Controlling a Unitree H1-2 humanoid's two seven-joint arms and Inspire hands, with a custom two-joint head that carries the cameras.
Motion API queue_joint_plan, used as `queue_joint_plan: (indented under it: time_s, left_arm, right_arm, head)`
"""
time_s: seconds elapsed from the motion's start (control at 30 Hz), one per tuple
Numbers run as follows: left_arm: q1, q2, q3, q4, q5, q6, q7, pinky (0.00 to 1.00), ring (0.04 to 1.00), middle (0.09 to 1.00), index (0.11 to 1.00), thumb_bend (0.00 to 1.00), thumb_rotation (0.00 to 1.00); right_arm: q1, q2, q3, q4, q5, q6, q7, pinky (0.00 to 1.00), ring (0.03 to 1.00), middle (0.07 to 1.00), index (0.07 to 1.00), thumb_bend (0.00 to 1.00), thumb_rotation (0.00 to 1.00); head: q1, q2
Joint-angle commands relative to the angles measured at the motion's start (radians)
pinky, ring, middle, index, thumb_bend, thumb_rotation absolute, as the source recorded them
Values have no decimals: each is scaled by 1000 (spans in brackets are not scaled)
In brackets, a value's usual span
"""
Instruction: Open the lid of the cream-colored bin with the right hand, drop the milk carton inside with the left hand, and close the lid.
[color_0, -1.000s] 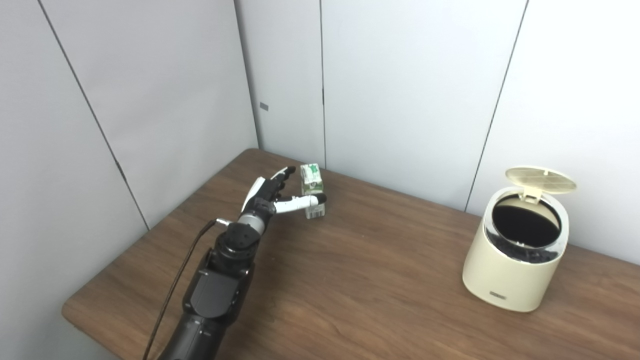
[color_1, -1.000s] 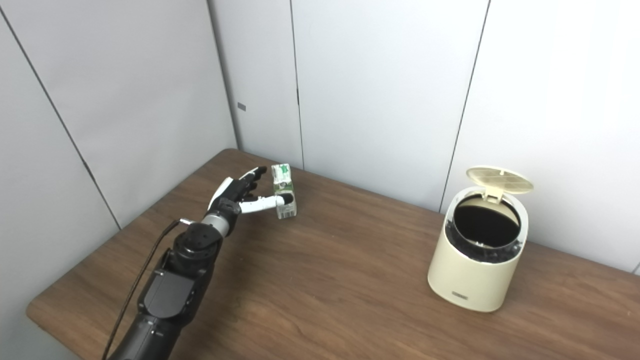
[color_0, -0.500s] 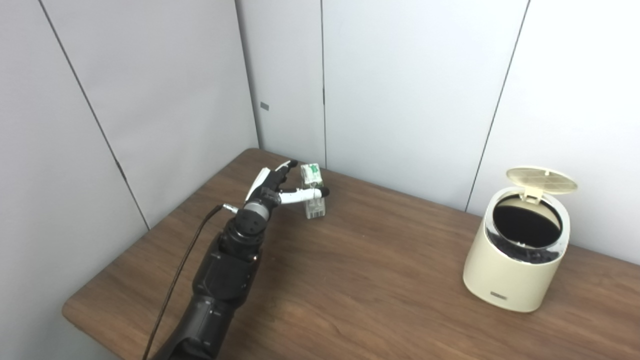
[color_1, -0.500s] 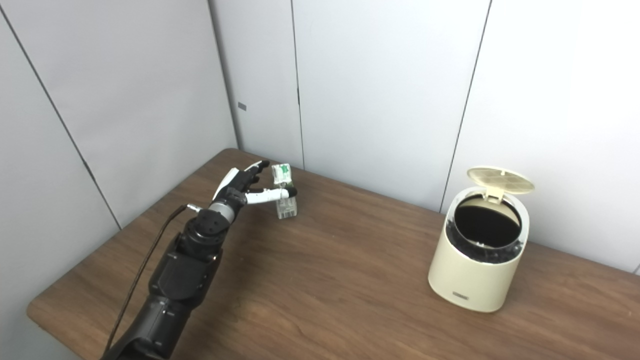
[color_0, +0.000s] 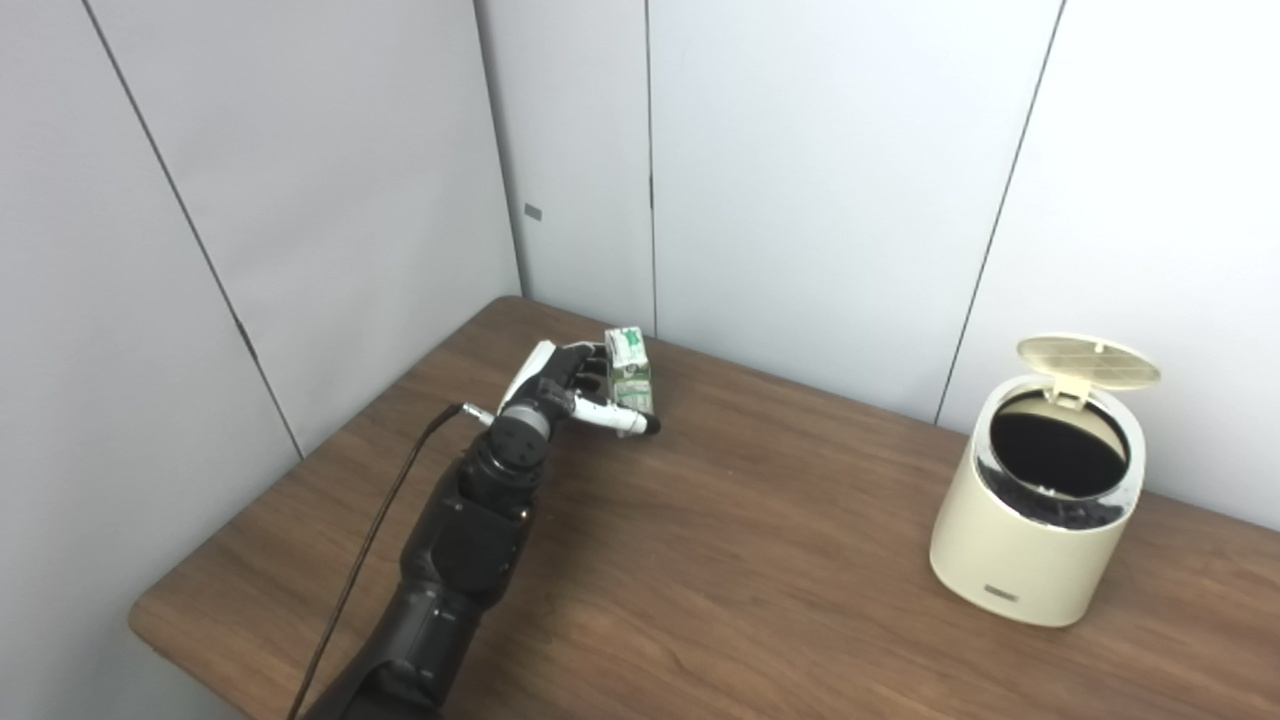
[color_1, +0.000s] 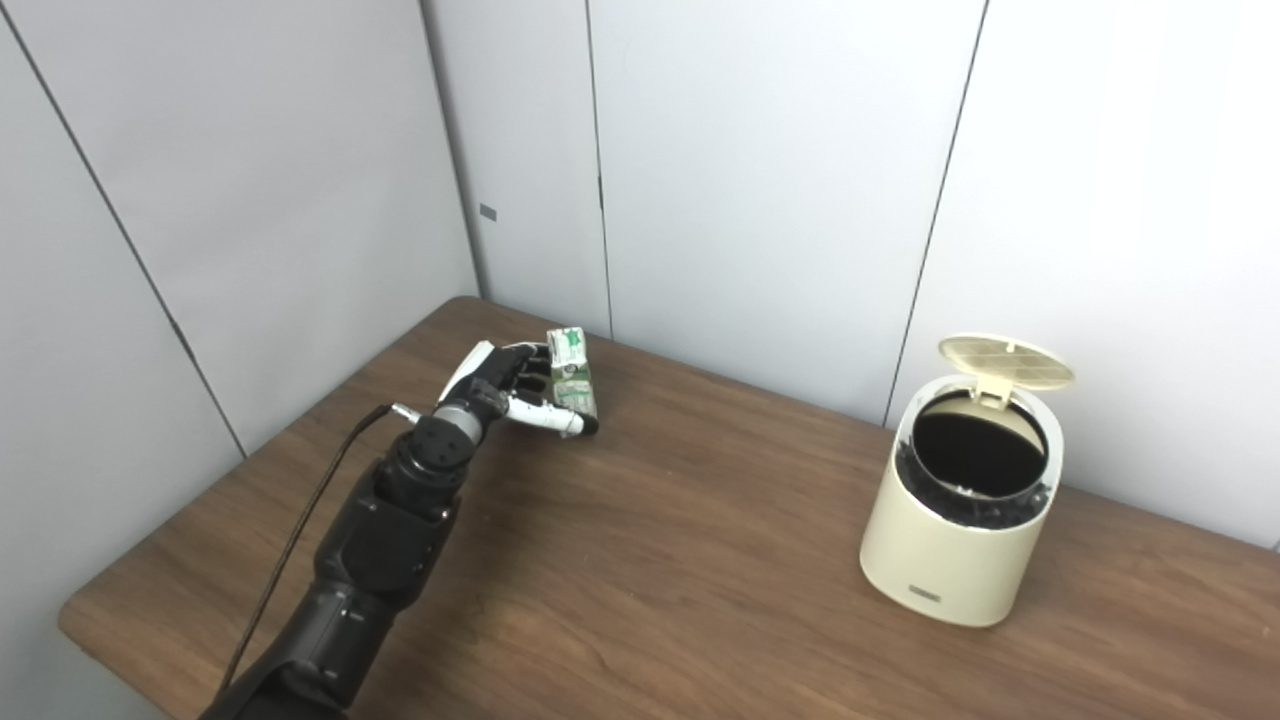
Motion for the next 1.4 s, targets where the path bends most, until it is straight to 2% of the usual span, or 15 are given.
queue_joint_plan:
  time_s: [0.0,0.13,0.23,0.33,0.47,0.67,0.83,0.9,1.0,1.2,1.27,1.37]
  left_arm:
    - [-49,45,-6,-6,17,-3,25,838,847,849,848,971,1]
    - [-48,56,-26,-3,32,-5,36,801,821,847,836,887,0]
    - [-50,51,-13,0,15,-8,56,717,671,821,824,835,0]
    - [-51,47,-5,-1,3,-11,74,673,599,803,822,804,0]
    - [-49,56,-24,13,16,-48,107,629,631,776,787,806,0]
    - [-50,49,-28,46,19,-113,194,562,634,664,660,804,0]
    - [-58,38,-19,64,3,-116,224,523,607,627,638,888,0]
    - [-58,39,-24,60,0,-100,218,528,618,635,645,914,0]
    - [-59,46,-37,50,-3,-60,196,565,660,683,670,962,51]
    - [-61,75,-79,40,-4,-6,119,692,775,807,808,1000,167]
    - [-60,90,-96,41,-3,-3,81,734,815,849,854,1000,202]
    - [-60,98,-102,42,-5,-2,33,774,859,896,909,1000,232]
  right_arm:
    - [14,9,6,-4,1,-12,-5,341,482,546,492,470,0]
    - [20,10,11,-21,-8,16,-2,338,478,540,494,470,0]
    - [24,16,15,-33,-5,27,-3,337,478,534,492,471,0]
    - [28,19,19,-44,-13,31,-7,335,480,530,492,471,0]
    - [31,24,22,-52,-4,43,-2,335,478,527,493,471,0]
    - [36,30,24,-72,-1,70,2,332,479,524,492,471,0]
    - [37,31,25,-76,6,76,6,324,481,524,495,470,0]
    - [38,33,25,-83,9,86,9,322,481,524,496,470,0]
    - [39,30,27,-78,-1,76,6,320,484,529,498,470,0]
    - [40,33,26,-78,5,83,9,320,487,533,498,470,0]
    - [41,34,28,-84,-3,88,8,400,460,532,485,464,0]
    - [41,35,28,-82,1,87,8,419,454,534,483,462,0]
  head:
    - [0,0]
    - [-8,1]
    - [-13,2]
    - [-16,2]
    - [-19,3]
    - [-22,5]
    - [-22,6]
    - [-23,5]
    - [-25,5]
    - [-28,3]
    - [-30,3]
    - [-32,4]
